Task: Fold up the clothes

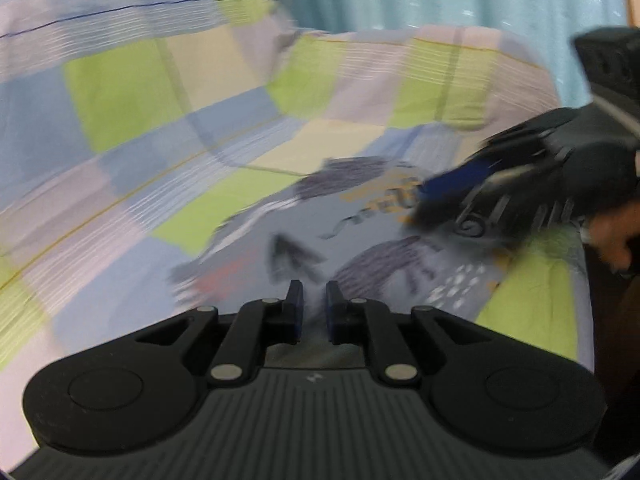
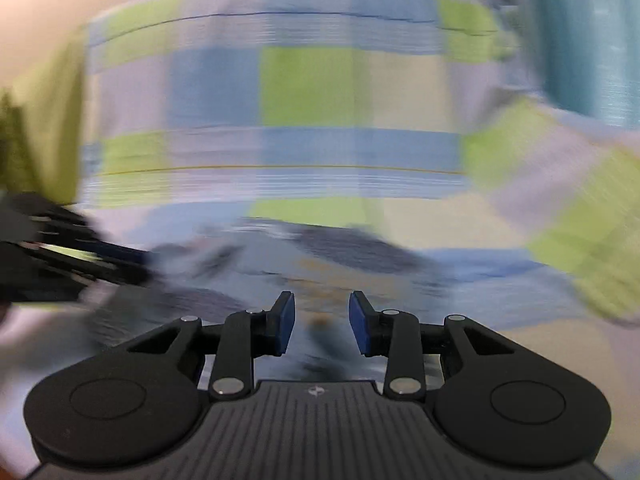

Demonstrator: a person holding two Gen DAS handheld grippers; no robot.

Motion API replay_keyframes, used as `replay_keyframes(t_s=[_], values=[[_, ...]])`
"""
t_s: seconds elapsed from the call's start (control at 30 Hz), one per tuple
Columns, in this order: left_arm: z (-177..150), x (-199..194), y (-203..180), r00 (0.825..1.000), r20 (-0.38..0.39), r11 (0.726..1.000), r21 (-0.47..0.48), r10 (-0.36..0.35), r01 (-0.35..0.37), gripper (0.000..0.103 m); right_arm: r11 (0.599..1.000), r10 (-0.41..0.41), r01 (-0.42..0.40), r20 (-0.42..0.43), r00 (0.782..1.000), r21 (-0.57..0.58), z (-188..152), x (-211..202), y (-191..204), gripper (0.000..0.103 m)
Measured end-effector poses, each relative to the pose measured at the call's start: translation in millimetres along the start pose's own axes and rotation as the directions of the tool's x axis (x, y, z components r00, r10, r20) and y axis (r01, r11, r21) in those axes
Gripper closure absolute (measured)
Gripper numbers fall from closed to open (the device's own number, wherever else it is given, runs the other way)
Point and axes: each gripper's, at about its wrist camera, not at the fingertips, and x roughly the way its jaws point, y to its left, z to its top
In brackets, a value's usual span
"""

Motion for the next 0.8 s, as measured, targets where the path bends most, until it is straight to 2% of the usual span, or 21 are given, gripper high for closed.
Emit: replay_keyframes(t_s=[0.07,0.13,0.2,0.27,0.3,0.4,0.5,0.6,0.67,0.73,0.8], values=[[-4.3,16.7,-2.8,0.999,-0.037,1.0,0.03,0.005,-0.003,0.093,0.997,0.02,-0.024,-0.053,0.998,-0.069,-1.9,19.3,13.1,0.07],[-13.3,17.3,3.4,1.0,-0.016,0.999,0.044,0.01,-0.009,0.09,0.992,-0.011,-0.001,-0.097,0.995,-0.129,-7.6,30.7,12.7,0.069],[-20.6,11.2,17.2,0.999,-0.021,0.999,0.019,0.042,-0.042,0.09,0.994,-0.024,0.014,-0.09,0.996,-0.109,-8.0,30.5,-2.6,0.069],[-27.3,5.1,32.1,0.998,-0.03,0.998,-0.027,0.054,-0.055,0.09,0.99,-0.103,0.094,-0.087,0.991,-0.101,-10.5,24.6,-17.7,0.069],[-29.6,3.2,38.7,0.996,-0.047,0.996,-0.048,0.074,-0.076,0.091,0.99,-0.117,0.109,-0.083,0.99,-0.094,-13.3,21.5,-24.6,0.069],[-23.7,-1.7,45.1,0.993,-0.051,0.992,-0.069,0.102,-0.106,0.096,0.986,-0.167,0.167,-0.08,0.983,-0.013,-13.1,16.2,-35.4,0.067],[-6.2,-1.8,38.7,0.996,-0.005,0.995,-0.05,0.087,-0.087,0.096,0.991,-0.133,0.133,-0.021,0.991,0.0,-0.3,14.9,-23.5,0.066],[8.1,20.5,29.1,0.999,-0.001,0.999,-0.013,0.053,-0.053,0.094,0.998,-0.063,0.063,0.012,0.998,-0.032,12.5,31.0,-7.4,0.066],[11.8,39.2,26.7,0.999,-0.019,0.999,0.015,0.044,-0.044,0.094,0.996,-0.042,0.041,-0.006,0.999,-0.08,17.2,51.1,-1.4,0.067],[9.5,55.5,32.0,0.997,-0.043,0.997,0.029,0.068,-0.066,0.093,0.992,-0.05,0.043,-0.056,0.997,-0.116,17.5,75.3,-1.3,0.069],[5.4,59.2,47.2,0.996,-0.039,0.997,-0.013,0.074,-0.075,0.093,0.994,-0.079,0.073,-0.074,0.994,-0.082,14.5,83.3,-13.4,0.074]])
